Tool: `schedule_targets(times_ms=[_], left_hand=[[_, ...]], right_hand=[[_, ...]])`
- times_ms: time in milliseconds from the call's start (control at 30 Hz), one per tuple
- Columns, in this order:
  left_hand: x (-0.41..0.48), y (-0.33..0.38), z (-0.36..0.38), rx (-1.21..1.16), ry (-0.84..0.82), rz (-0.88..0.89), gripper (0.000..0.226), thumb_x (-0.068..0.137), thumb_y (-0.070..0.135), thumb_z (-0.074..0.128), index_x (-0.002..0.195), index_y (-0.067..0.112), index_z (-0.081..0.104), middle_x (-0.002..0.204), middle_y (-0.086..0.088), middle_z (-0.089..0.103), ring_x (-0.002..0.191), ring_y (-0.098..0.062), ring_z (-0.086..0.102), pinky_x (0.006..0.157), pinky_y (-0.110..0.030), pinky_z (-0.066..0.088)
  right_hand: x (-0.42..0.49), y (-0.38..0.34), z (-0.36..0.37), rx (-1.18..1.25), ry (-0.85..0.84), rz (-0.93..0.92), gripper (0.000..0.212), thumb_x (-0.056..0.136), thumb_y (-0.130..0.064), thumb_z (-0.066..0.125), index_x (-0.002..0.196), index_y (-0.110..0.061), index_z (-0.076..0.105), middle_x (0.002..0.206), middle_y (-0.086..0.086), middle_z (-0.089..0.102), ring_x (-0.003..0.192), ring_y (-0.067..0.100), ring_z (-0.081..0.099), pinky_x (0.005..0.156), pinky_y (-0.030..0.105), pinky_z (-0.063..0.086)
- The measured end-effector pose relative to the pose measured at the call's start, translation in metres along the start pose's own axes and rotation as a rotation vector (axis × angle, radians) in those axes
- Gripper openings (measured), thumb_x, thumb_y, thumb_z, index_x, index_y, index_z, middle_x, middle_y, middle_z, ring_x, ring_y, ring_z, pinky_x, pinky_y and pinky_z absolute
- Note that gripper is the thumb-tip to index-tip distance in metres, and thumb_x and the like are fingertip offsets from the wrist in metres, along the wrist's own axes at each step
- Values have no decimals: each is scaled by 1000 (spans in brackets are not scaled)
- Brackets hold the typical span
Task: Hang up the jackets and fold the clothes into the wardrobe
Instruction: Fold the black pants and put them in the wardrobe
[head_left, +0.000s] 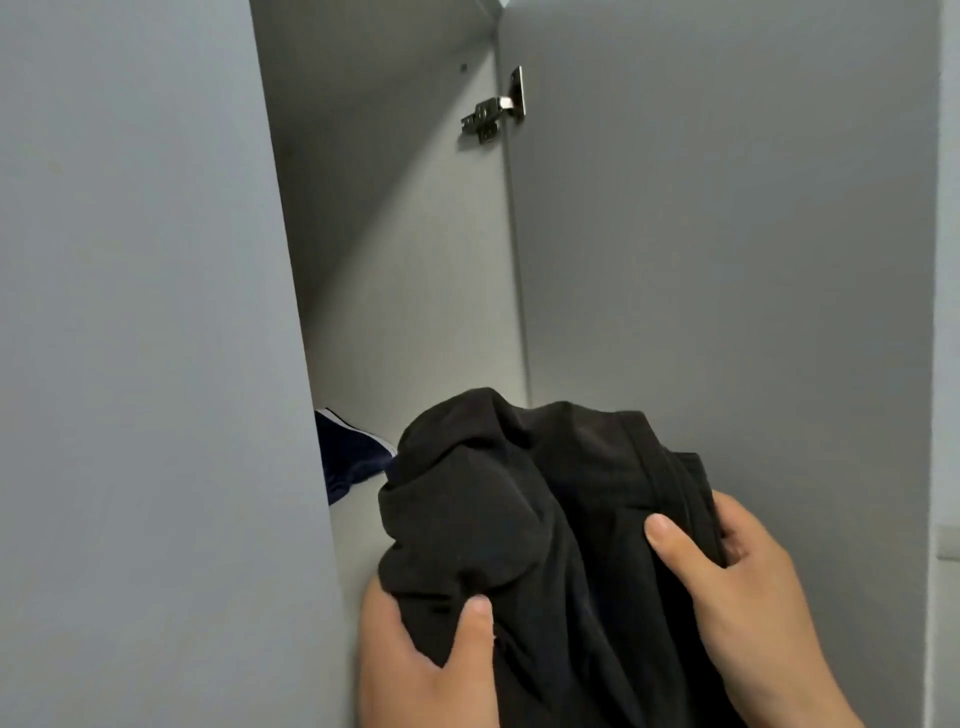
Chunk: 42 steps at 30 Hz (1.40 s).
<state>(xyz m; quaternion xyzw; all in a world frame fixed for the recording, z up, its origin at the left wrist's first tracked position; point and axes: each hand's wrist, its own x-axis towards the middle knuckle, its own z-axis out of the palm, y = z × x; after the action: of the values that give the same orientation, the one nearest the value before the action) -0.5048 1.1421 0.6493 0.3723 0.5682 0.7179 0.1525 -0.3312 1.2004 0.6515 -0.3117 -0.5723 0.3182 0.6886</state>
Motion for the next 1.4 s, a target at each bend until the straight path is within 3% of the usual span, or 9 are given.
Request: schedule_targets(times_ms=[100,167,367,567,700,833,1067,1233,1400], left_hand=[[30,5,1,-8,188,114,54,77,14,76,126,22,57,112,4,60,99,-19,55,89,-34,42],[46,1,18,-60,293,50,47,78,20,74,123,22,58,113,1,62,97,-19,56,88,-36,44],[124,0,72,-230,529,111,31,82,29,69,109,38,56,101,14,64,89,-12,62,78,-35,48],[198,-17,86,-120,714,115,14,90,23,64,100,31,58,94,14,62,85,-12,62,71,-31,47],[221,-48,81,32,777,-93,42,96,30,58,134,16,48,133,-10,57,118,-37,55,94,-46,46],[231,-66,67,145,798,-159,41,96,35,54,130,12,50,125,-16,61,110,-40,57,92,-45,44],[276,-14,47,397,790,59,30,99,28,48,127,18,53,127,-15,58,115,-40,53,80,-36,34],[344,51,25,456,863,140,32,99,24,45,128,13,50,125,-19,57,112,-42,56,88,-44,44],[388,47,16,462,883,72,33,100,24,43,128,8,48,127,-23,55,114,-44,55,92,-47,44]], right_hand=[[37,1,23,47,15,-75,21,88,-17,69,96,-37,71,90,-10,75,82,8,71,67,26,54],[63,8,41,90,6,-100,21,90,-18,67,97,-38,70,92,-11,75,83,7,71,69,25,53],[142,45,103,267,-2,-126,17,91,-20,65,96,-36,70,91,-11,74,82,4,69,64,14,51],[199,98,171,390,-222,13,15,94,-18,63,103,-29,69,96,-11,75,84,4,71,64,13,52],[212,136,196,242,-291,28,10,93,-22,63,93,-30,68,86,-18,72,78,0,67,60,12,47],[220,149,213,120,-390,26,4,93,-29,63,96,-32,65,88,-18,70,83,1,65,66,17,45],[249,121,256,191,-423,1,13,97,-21,55,106,-29,61,99,-13,66,91,4,62,71,17,46],[291,86,319,336,-421,91,16,98,-18,51,110,-22,61,103,-5,66,92,12,62,80,28,49],[333,74,383,311,-495,136,12,99,-17,50,100,-25,60,91,-10,62,86,13,60,73,26,46]])
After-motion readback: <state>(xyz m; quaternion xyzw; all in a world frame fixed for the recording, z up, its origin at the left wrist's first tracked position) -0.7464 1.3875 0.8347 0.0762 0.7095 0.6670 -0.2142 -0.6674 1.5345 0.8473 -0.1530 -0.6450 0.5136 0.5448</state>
